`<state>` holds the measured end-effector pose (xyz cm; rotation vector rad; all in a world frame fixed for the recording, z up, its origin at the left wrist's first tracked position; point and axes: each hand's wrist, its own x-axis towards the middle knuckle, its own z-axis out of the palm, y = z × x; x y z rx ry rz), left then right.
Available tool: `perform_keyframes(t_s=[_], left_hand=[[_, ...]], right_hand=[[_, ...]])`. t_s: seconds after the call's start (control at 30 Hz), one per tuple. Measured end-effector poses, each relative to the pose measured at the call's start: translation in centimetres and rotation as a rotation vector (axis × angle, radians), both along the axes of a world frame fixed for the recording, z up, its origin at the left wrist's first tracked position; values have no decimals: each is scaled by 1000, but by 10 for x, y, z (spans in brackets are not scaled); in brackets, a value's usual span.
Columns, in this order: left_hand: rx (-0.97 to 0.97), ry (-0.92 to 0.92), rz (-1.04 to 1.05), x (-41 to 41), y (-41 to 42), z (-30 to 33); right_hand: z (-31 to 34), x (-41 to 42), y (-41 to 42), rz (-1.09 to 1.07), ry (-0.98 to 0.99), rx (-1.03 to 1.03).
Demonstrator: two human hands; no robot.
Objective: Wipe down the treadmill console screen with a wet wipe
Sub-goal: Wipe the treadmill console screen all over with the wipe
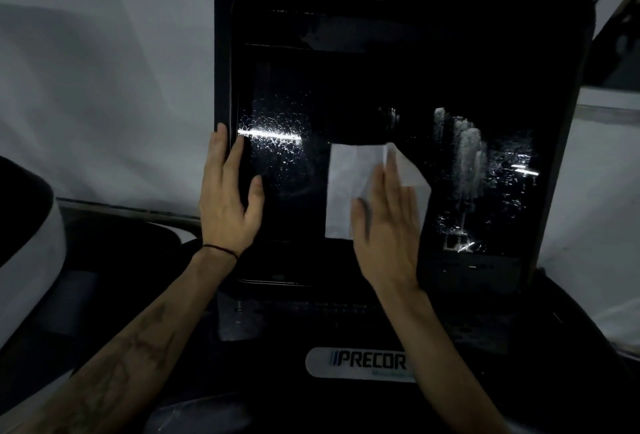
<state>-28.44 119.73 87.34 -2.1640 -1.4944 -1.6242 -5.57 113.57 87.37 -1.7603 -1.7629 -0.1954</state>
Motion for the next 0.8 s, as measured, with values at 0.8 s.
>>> perform_keyframes(t_s=[0.8], left_hand=[[-3, 6, 6, 0, 1, -1]], right_hand=[[5, -25, 7, 118, -23, -8]])
